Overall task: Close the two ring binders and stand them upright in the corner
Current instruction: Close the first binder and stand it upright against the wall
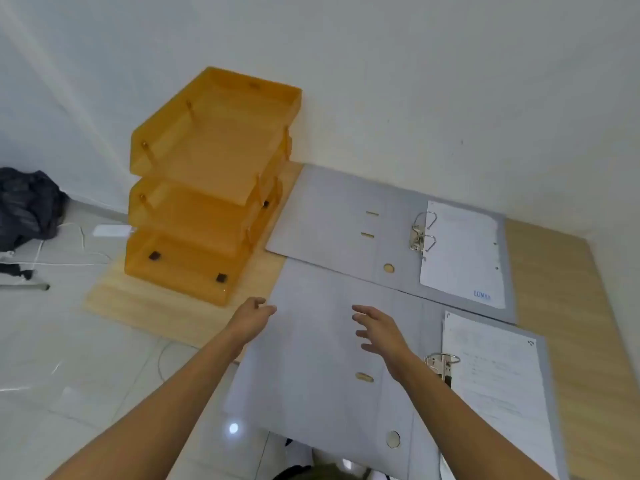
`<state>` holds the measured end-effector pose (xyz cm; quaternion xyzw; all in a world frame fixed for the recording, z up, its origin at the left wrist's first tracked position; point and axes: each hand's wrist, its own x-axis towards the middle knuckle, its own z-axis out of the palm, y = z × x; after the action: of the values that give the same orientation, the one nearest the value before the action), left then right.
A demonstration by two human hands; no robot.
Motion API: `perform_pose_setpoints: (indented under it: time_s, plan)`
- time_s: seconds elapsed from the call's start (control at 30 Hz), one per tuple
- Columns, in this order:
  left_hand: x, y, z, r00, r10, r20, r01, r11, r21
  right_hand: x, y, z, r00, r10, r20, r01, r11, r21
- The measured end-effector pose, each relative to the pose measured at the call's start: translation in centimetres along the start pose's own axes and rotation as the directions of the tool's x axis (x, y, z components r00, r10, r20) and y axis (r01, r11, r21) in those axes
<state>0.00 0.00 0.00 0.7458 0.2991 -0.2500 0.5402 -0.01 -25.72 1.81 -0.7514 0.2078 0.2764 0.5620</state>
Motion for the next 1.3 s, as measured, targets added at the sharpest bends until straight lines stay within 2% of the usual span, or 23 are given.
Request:
perform_pose_setpoints:
  time_s: [0.17,0.33,0.43,0.57,0.67,0.73,0.83,0.9,1.0,1.13,1.3]
  plan:
    - [1.2,-2.0,0.6,0.999,-0.012,-0.041,0.018,0.990,0.137,0.3,1.3,0.7,0.999,0.044,0.025,-0.043,0.999,-0.015]
    - [1.6,-3.0,1.1,0.992,0.013,-0.127,0.009,0.985,0.172,0.4,2.8,1.0,0.995,0.079,0.055,-0.077,0.996,-0.046]
    - [1.6,-2.8,1.6,0.986,-0.016,-0.167,0.040,0.990,0.138,0.3,3.1,1.3,0.991,0.109,0.075,-0.105,0.993,-0.059]
    - [1.0,-3.2,1.9,0.983,-0.080,-0.167,0.083,0.996,0.009,0.1,3.4,1.3,0.990,0.103,0.097,-0.095,0.992,-0.085]
    - [-0.1,-2.8,1.5,0.986,-0.023,-0.163,0.021,1.000,-0.011,-0.4,2.8,0.9,0.992,0.067,0.110,-0.060,0.996,-0.062]
    - [-1.2,-1.8,0.9,0.994,0.036,-0.107,-0.040,0.999,-0.033,-0.8,2.2,0.4,0.992,0.043,0.121,-0.038,0.998,-0.040]
    - [-3.7,0.8,1.1,0.991,0.101,0.085,-0.091,0.989,-0.116,-2.0,1.4,-0.4,0.991,-0.020,0.135,0.021,1.000,-0.006]
    - [-5.9,3.1,2.3,0.973,0.123,0.195,-0.090,0.981,-0.170,-3.0,0.9,-0.8,0.988,-0.070,0.135,0.070,0.998,0.006]
    - [-8.8,6.2,4.7,0.936,0.173,0.306,-0.062,0.939,-0.339,-5.2,0.2,-1.3,0.975,-0.163,0.148,0.162,0.987,0.021]
    - [-11.7,9.3,8.6,0.896,0.270,0.352,-0.105,0.901,-0.422,-8.2,-1.0,-2.1,0.948,-0.284,0.143,0.276,0.958,0.072]
    - [-14.3,10.2,15.5,0.873,0.327,0.363,-0.194,0.914,-0.358,-11.7,-1.3,-6.1,0.937,-0.340,0.083,0.334,0.939,0.078]
